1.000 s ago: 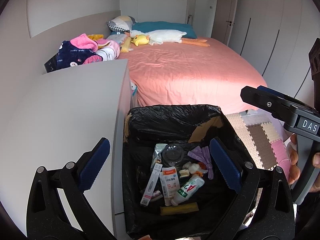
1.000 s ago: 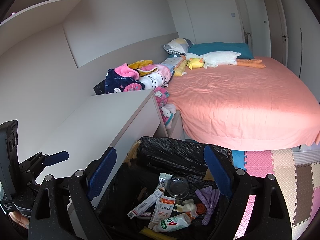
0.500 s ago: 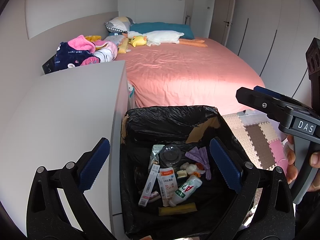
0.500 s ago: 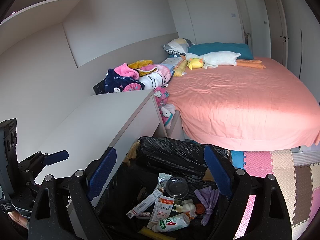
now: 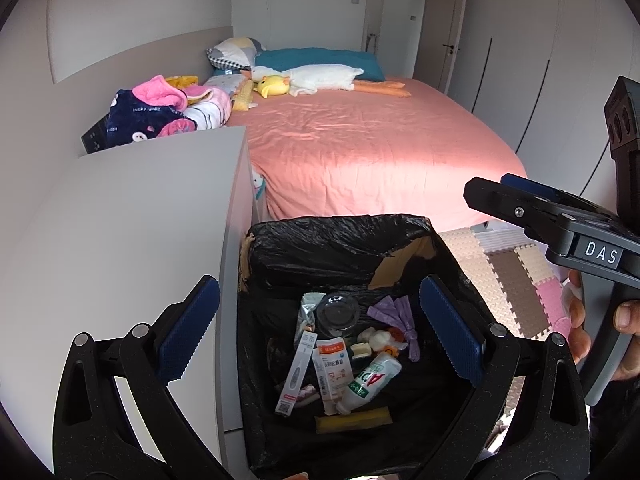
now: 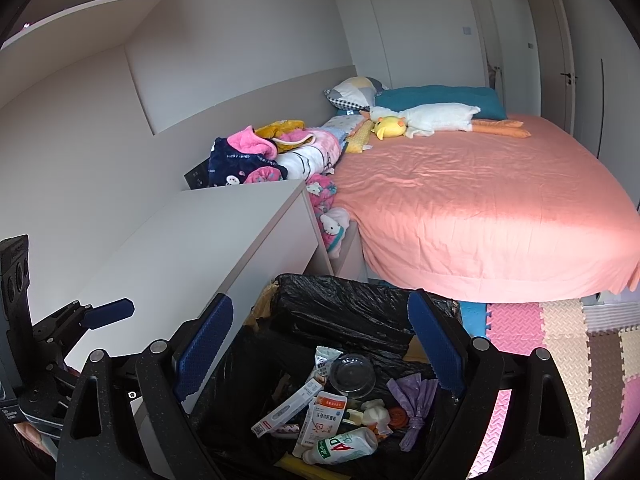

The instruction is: Collect trash

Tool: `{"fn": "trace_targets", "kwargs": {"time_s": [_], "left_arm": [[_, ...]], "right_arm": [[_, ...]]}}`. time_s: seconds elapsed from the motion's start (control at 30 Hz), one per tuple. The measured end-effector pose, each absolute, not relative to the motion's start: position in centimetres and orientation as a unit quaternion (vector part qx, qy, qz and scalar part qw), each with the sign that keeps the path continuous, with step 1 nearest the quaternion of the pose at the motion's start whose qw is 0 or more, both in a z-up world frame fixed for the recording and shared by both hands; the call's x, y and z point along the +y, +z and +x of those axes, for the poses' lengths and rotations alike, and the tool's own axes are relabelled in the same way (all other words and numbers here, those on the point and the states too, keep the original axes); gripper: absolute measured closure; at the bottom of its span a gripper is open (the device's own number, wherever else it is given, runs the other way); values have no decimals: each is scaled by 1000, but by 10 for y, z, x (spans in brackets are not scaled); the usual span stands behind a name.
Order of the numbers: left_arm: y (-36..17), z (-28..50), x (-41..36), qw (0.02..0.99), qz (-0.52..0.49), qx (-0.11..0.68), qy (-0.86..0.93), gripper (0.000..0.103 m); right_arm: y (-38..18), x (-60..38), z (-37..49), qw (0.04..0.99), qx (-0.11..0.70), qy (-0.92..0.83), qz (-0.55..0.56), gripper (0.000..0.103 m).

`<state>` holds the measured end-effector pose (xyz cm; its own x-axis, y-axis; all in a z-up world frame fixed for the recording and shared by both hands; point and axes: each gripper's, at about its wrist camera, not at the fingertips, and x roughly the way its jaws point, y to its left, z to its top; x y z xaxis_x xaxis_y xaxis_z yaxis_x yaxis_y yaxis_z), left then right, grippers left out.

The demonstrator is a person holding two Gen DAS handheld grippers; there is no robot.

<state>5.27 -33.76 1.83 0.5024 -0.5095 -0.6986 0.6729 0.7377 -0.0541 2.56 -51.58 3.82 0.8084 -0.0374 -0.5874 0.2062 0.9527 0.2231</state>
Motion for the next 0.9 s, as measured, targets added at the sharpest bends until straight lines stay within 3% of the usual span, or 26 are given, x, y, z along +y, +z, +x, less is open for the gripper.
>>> {"fn": "trace_targets", "kwargs": {"time_s": [0.9], "left_arm": [[19,45,-339,869,123,346,-333,6]], "right_arm": [[36,-521,24,940,304,-66,139,14]]}}
